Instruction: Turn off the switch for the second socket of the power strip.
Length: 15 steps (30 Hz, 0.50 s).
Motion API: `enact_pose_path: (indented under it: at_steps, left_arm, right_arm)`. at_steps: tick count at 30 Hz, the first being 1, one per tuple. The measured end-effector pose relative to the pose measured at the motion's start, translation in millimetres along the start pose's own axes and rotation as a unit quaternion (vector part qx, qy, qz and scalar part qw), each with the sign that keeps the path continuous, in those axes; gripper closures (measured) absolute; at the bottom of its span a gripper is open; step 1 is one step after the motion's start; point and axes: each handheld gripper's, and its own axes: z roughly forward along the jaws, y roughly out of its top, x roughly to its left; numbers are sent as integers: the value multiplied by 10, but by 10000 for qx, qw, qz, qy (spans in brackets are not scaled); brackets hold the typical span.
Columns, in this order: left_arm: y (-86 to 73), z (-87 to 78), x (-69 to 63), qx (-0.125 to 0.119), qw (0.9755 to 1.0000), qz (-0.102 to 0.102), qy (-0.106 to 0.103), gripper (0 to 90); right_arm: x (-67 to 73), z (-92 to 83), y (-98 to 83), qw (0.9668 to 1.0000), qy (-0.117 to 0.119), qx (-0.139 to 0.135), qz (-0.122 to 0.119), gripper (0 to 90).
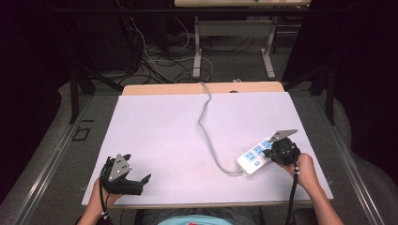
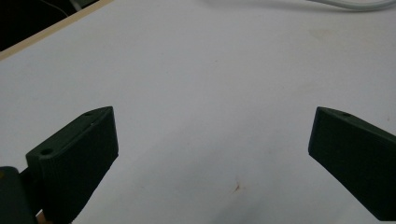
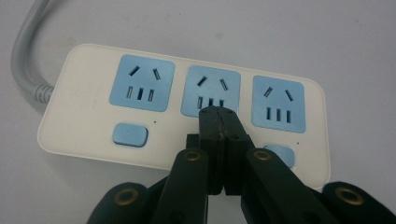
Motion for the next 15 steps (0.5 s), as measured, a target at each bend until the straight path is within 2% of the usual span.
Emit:
enact_pose_path:
  at_steps: [14,15]
  left_arm:
    - [-3,4,1,2,10000,-8,-11,15]
    - [-2,4,1,3,10000,-2,-8,15]
  right_arm:
    - [9,-20,-5,10000,-24,-29,-32,818]
    - [9,-22,-6,10000,26,-15,-62,807]
